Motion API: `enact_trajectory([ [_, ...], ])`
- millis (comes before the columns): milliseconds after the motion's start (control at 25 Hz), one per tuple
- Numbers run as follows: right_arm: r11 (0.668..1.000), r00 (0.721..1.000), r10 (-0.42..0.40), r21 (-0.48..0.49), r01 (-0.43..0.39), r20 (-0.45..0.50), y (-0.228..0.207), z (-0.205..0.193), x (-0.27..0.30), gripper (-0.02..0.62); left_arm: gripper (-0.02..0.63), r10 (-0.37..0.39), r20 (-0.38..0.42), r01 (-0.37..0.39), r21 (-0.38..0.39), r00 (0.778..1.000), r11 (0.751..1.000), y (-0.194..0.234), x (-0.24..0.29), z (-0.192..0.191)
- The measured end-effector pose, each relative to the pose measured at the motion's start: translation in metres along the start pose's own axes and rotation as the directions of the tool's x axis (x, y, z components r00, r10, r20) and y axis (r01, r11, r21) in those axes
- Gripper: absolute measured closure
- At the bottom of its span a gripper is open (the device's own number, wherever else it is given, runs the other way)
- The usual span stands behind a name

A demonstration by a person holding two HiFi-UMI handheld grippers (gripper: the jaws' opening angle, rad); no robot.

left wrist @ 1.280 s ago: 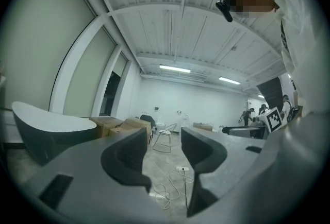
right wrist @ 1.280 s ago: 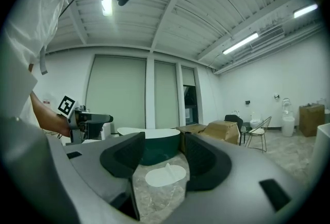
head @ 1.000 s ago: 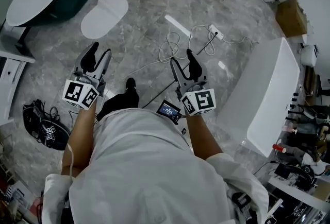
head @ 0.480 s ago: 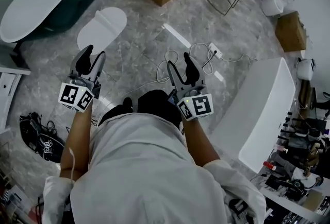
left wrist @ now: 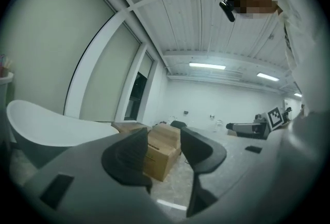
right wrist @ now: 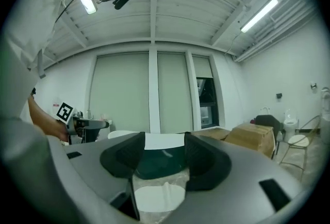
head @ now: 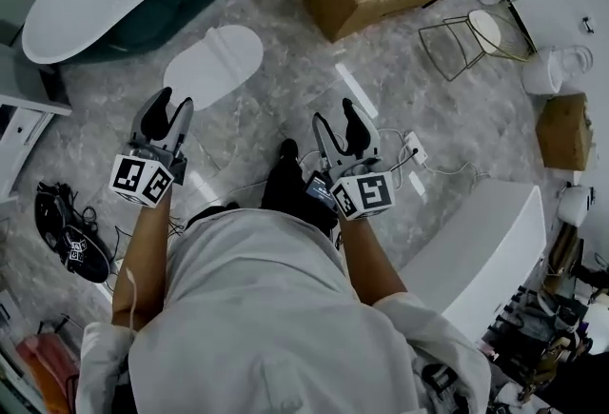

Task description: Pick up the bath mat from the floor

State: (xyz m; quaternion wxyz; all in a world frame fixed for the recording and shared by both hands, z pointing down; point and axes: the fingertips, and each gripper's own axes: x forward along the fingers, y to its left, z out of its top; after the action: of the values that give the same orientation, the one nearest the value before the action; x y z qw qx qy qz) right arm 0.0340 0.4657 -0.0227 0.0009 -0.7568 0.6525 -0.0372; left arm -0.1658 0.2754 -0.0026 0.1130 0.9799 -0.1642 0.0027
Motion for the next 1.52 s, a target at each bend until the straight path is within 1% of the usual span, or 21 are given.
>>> enact_trajectory([
  [120,0.998,0.997,0.065,-0.017,-0.065,0.051,-0.051,0.011,0.001,0.342,0.403,0.074,0.033,-0.075,0.044,0.997,0.996,-0.021,0.021,0.009],
  [200,0.994,0.993,0.108,-0.017,-0.107,0.048,-0.083,0.014,0.015,0.342,0.403,0.126,0.056,-0.128,0.04,0.991,0.991,-0.024,0.04,0.016],
  [320,0.984,0.984,0.175,-0.022,-0.174,0.032,-0.123,0.016,0.048,0.342,0.403,0.189,0.063,-0.192,0.049,0.98,0.98,-0.024,0.069,0.027],
  [440,0.972,0.972,0.234,-0.014,-0.234,0.021,-0.159,0.013,0.09,0.342,0.403,0.265,0.084,-0.27,0.051,0.961,0.962,-0.018,0.09,0.039],
  [560,0.956,0.956,0.292,-0.015,-0.292,0.005,-0.177,0.006,0.133,0.342,0.403,0.332,0.092,-0.337,0.041,0.939,0.941,-0.004,0.099,0.043],
  [680,0.937,0.937,0.35,-0.004,-0.35,-0.013,-0.176,-0.002,0.177,0.342,0.403,0.403,0.076,-0.405,0.024,0.912,0.914,0.021,0.096,0.039],
  [800,0.916,0.915,0.401,0.035,-0.4,-0.048,-0.168,-0.019,0.219,0.342,0.403,0.483,0.054,-0.483,-0.012,0.874,0.875,0.051,0.088,0.025],
  [920,0.889,0.885,0.457,0.051,-0.454,-0.089,-0.146,-0.035,0.256,0.342,0.403,0.535,0.039,-0.533,-0.05,0.844,0.845,0.081,0.076,0.009],
  [1040,0.868,0.857,0.496,0.061,-0.492,-0.138,-0.122,-0.057,0.293,0.342,0.403,0.574,0.009,-0.571,-0.098,0.819,0.815,0.117,0.066,-0.018],
  [1200,0.861,0.833,0.505,0.073,-0.503,-0.225,-0.1,-0.086,0.345,0.342,0.403,0.599,-0.049,-0.597,-0.175,0.799,0.783,0.177,0.064,-0.059],
  [1240,0.859,0.826,0.509,0.095,-0.502,-0.241,-0.094,-0.095,0.361,0.342,0.403,0.606,-0.064,-0.606,-0.186,0.793,0.774,0.196,0.062,-0.066],
  [1280,0.858,0.819,0.513,0.143,-0.493,-0.255,-0.09,-0.105,0.378,0.342,0.403,0.61,-0.079,-0.612,-0.196,0.789,0.766,0.216,0.061,-0.073],
  [1320,0.856,0.814,0.515,0.212,-0.472,-0.267,-0.09,-0.117,0.395,0.342,0.403,0.611,-0.092,-0.615,-0.209,0.786,0.76,0.234,0.064,-0.081],
  [1360,0.851,0.81,0.515,0.282,-0.443,-0.28,-0.093,-0.132,0.411,0.342,0.403,0.608,-0.106,-0.615,-0.227,0.787,0.756,0.252,0.068,-0.09],
  [1400,0.848,0.805,0.513,0.324,-0.42,-0.298,-0.096,-0.149,0.425,0.342,0.405,0.602,-0.121,-0.611,-0.248,0.79,0.752,0.268,0.073,-0.101],
  [1440,0.849,0.797,0.511,0.331,-0.411,-0.322,-0.098,-0.166,0.438,0.342,0.405,0.594,-0.135,-0.606,-0.265,0.793,0.75,0.283,0.078,-0.112],
  [1520,0.855,0.769,0.514,0.296,-0.426,-0.379,-0.094,-0.201,0.46,0.342,0.405,0.582,-0.16,-0.602,-0.279,0.797,0.748,0.314,0.084,-0.132],
])
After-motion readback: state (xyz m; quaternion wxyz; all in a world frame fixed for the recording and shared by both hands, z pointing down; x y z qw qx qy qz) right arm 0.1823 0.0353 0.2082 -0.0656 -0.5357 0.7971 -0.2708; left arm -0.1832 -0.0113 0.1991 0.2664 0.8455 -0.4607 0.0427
